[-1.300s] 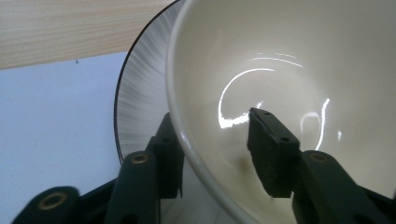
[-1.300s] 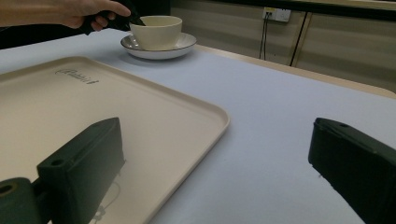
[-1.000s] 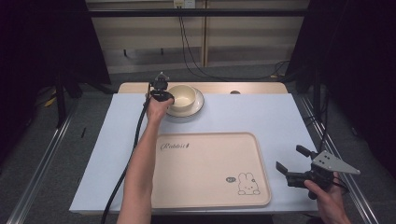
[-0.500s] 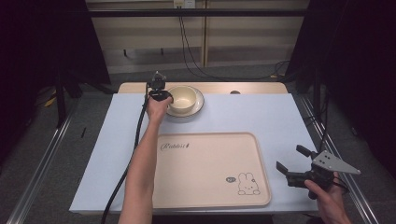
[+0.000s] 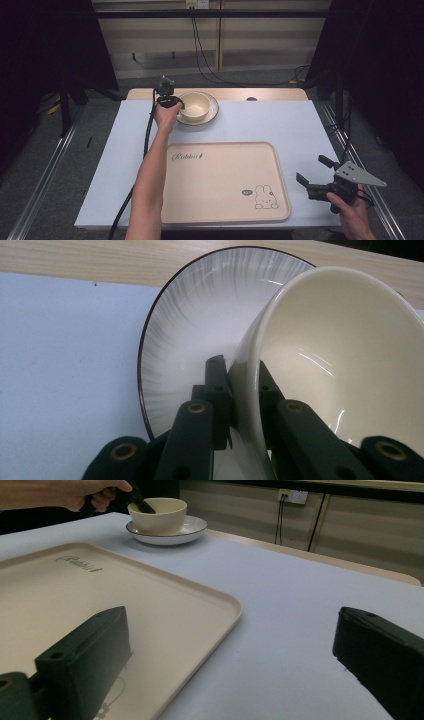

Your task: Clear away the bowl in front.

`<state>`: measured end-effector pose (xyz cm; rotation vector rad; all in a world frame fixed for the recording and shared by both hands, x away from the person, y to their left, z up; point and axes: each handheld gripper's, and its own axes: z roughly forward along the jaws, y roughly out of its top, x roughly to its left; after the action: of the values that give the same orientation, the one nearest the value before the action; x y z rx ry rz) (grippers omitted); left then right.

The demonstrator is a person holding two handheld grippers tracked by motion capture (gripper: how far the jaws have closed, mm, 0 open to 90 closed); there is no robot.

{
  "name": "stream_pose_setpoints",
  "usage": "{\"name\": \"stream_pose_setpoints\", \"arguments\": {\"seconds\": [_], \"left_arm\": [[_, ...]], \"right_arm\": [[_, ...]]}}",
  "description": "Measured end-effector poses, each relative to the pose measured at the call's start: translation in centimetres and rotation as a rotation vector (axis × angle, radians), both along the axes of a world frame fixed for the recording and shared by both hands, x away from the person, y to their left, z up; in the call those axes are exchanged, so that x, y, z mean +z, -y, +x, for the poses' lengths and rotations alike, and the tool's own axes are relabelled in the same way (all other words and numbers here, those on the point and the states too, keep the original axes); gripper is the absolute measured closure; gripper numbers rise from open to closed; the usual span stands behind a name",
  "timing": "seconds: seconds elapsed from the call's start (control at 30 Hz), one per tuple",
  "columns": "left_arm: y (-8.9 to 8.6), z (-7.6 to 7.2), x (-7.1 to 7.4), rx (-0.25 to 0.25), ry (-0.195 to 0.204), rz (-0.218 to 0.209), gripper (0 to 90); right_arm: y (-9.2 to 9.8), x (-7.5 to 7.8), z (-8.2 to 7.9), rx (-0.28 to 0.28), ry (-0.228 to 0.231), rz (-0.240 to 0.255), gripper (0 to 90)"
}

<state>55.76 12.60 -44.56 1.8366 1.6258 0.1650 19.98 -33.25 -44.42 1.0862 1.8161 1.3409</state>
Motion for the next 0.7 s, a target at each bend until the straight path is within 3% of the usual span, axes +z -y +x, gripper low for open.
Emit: {"name": "stream_pose_setpoints", "arguments": {"seconds": [0.4,0.6,0.7], "left_arm": [[-0.7,-0.3,0.8,0.014,0.020,-0.031,82.7],[-1.0,-0.7,1.3,0.015,0.029,-0.047,82.7],[-1.2,-0.8,1.6,0.008,0.039,-0.033,82.7]], "right_arm": [[0.2,0.0,0.0,-0.031,-0.003,0.007,0.0],[0.2,0.0,0.0,-0.015,0.003,0.012,0.0],[0.1,0.0,0.0,-0.015,0.008,0.006,0.0]]}}
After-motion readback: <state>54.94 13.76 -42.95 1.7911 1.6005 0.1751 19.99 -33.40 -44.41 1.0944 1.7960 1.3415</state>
